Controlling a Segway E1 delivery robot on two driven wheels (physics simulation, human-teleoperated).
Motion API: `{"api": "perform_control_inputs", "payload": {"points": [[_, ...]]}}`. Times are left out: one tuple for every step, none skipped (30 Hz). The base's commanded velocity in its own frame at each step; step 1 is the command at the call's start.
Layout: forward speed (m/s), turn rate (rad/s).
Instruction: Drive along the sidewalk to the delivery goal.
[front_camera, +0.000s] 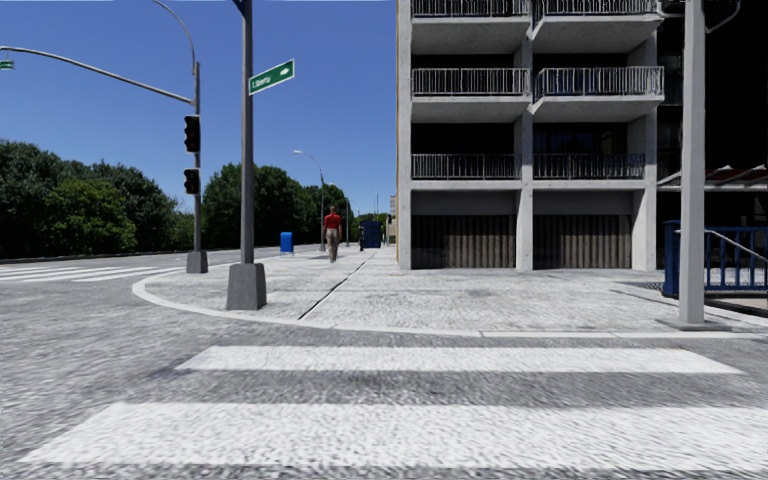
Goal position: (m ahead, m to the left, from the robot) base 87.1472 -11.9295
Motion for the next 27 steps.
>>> {"api": "perform_control_inputs", "payload": {"points": [[2.0, 0.0], [2.0, 0.0], [2.0, 0.0], [2.0, 0.0], [2.0, 0.0], [2.0, 0.06], [2.0, 0.15], [2.0, 0.15], [2.0, 0.2], [2.0, 0.33], [2.0, 0.49], [2.0, 0.54], [2.0, 0.55], [2.0, 0.55], [2.0, 0.46], [2.0, 0.28], [2.0, 0.28], [2.0, 0.07], [2.0, 0.0], [2.0, 0.0], [2.0, 0.0], [2.0, 0.0], [2.0, 0.0], [2.0, 0.0], [2.0, 0.0], [2.0, 0.0], [2.0, 0.0]]}}
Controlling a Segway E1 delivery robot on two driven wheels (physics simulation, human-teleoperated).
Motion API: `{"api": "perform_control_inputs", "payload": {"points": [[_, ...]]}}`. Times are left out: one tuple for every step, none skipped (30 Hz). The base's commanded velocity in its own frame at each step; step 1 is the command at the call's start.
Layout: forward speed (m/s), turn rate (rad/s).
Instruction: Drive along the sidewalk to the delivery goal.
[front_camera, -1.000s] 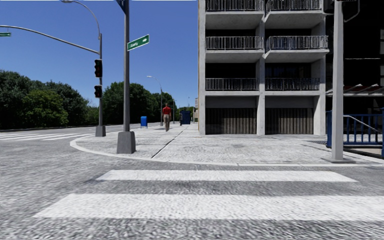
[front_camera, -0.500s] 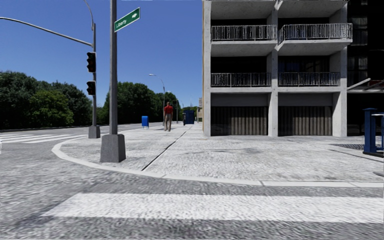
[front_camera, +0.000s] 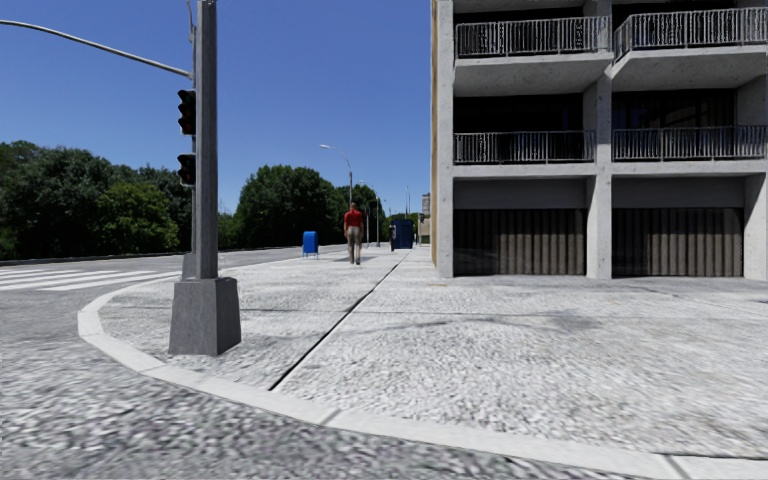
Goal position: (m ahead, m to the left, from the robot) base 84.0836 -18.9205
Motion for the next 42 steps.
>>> {"api": "perform_control_inputs", "payload": {"points": [[2.0, 0.0], [2.0, 0.0], [2.0, 0.02], [2.0, 0.21], [2.0, 0.3], [2.0, 0.33], [2.0, 0.33], [2.0, 0.33], [2.0, 0.34], [2.0, 0.34], [2.0, 0.2], [2.0, 0.07], [2.0, 0.0], [2.0, 0.0], [2.0, 0.0], [2.0, 0.0], [2.0, 0.0], [2.0, 0.0], [2.0, 0.0], [2.0, 0.0], [2.0, 0.0], [2.0, 0.06], [2.0, 0.09], [2.0, 0.09], [2.0, 0.13], [2.0, 0.14], [2.0, 0.14], [2.0, 0.14], [2.0, 0.14], [2.0, 0.14], [2.0, 0.14], [2.0, 0.11], [2.0, 0.05], [2.0, 0.03], [2.0, 0.03], [2.0, 0.02], [2.0, 0.02], [2.0, 0.02], [2.0, 0.02], [2.0, 0.1], [2.0, 0.1], [2.0, 0.16]]}}
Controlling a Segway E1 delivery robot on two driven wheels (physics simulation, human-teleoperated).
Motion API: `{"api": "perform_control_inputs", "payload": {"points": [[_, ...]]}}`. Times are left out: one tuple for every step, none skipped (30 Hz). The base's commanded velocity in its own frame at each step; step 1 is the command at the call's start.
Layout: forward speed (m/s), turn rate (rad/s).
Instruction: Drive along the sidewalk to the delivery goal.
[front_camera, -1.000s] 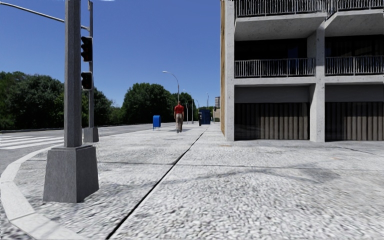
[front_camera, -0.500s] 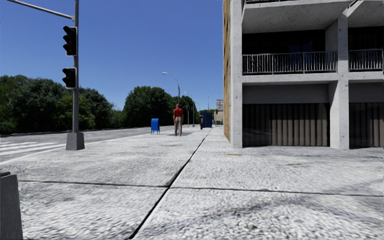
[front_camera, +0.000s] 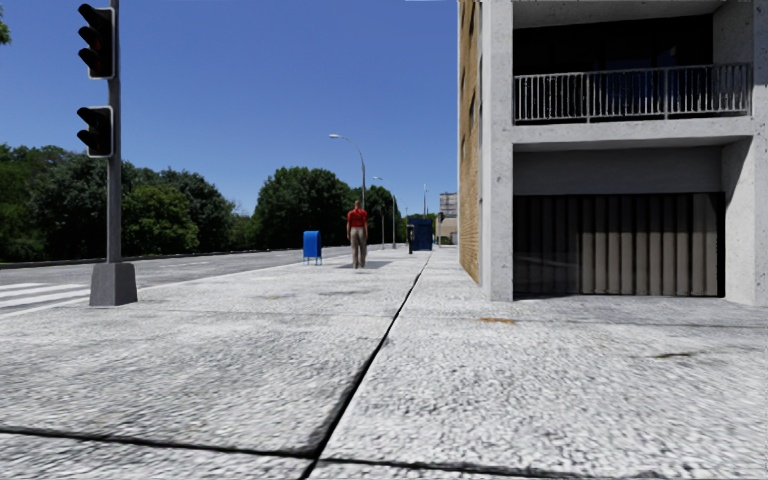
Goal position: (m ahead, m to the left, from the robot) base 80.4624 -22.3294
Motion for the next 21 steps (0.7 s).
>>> {"api": "perform_control_inputs", "payload": {"points": [[2.0, 0.17], [2.0, 0.18], [2.0, 0.18], [2.0, 0.18], [2.0, 0.16], [2.0, 0.12], [2.0, 0.07], [2.0, 0.01], [2.0, 0.01], [2.0, 0.0], [2.0, 0.0], [2.0, 0.0], [2.0, 0.0], [2.0, 0.0], [2.0, 0.0], [2.0, 0.0], [2.0, 0.0], [2.0, 0.0], [2.0, 0.0], [2.0, 0.0], [2.0, 0.0]]}}
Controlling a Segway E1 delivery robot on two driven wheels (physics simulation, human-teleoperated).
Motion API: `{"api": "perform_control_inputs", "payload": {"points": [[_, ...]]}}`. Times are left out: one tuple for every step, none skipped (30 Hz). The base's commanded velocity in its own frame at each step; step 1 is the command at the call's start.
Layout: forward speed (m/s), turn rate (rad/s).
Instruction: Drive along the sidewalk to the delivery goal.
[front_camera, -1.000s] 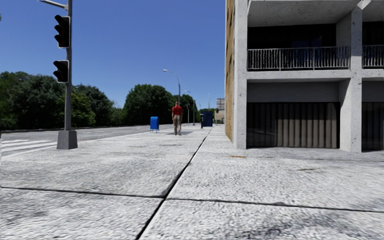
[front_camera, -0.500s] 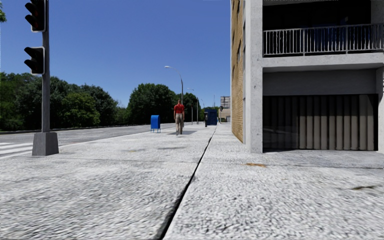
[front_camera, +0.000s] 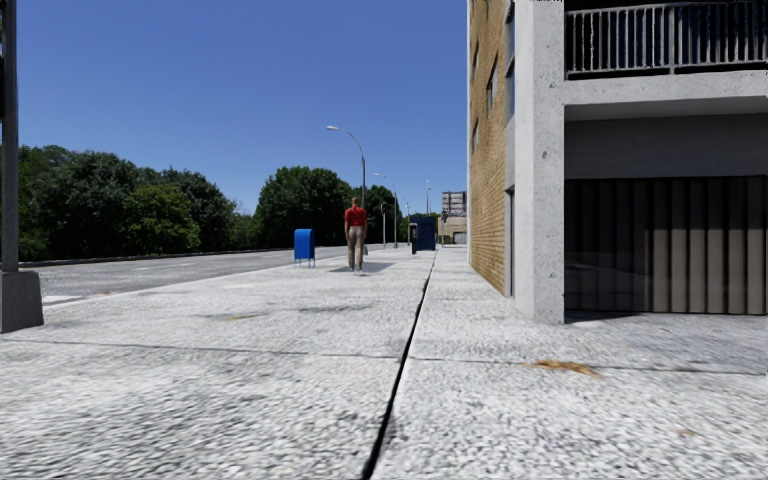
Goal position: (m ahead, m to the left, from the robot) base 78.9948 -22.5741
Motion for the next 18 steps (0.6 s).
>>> {"api": "perform_control_inputs", "payload": {"points": [[2.0, 0.0], [2.0, 0.0], [2.0, 0.0], [2.0, 0.0], [2.0, 0.0], [2.0, 0.0], [2.0, 0.0], [2.0, 0.0], [2.0, 0.0], [2.0, 0.0], [2.0, 0.0], [2.0, 0.0], [2.0, 0.0], [2.0, 0.0], [2.0, 0.0], [2.0, 0.0], [2.0, 0.0], [2.0, 0.0]]}}
